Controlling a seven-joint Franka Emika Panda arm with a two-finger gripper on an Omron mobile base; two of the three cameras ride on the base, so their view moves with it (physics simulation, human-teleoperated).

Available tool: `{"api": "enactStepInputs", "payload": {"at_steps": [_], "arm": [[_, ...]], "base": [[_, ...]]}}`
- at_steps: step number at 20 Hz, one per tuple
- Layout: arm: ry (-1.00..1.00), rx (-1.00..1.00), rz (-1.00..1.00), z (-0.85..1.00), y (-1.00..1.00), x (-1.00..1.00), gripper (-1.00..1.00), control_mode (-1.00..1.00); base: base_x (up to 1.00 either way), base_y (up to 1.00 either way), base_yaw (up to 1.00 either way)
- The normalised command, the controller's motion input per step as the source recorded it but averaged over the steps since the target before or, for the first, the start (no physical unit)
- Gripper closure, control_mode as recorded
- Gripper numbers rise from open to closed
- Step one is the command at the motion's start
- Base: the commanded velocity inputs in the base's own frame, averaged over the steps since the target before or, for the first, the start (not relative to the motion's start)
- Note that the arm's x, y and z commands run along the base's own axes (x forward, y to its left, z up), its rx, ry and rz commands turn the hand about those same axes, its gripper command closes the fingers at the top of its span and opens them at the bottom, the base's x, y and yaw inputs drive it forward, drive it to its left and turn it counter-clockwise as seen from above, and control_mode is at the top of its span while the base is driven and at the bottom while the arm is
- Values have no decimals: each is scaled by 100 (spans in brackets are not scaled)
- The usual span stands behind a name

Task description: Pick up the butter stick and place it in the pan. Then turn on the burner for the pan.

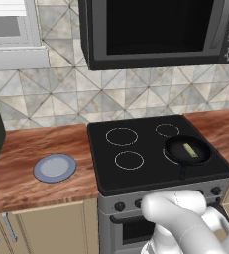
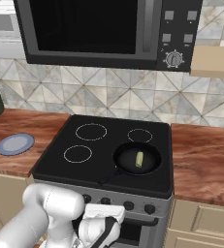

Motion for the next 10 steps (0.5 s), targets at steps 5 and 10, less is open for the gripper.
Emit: {"api": "enactStepInputs", "payload": {"at_steps": [5,10], "arm": [[0,-19,0,0,0,0,100,-100],[0,-21,-2,0,0,0,100,-100]], "base": [[0,0,0],[0,0,0]]}}
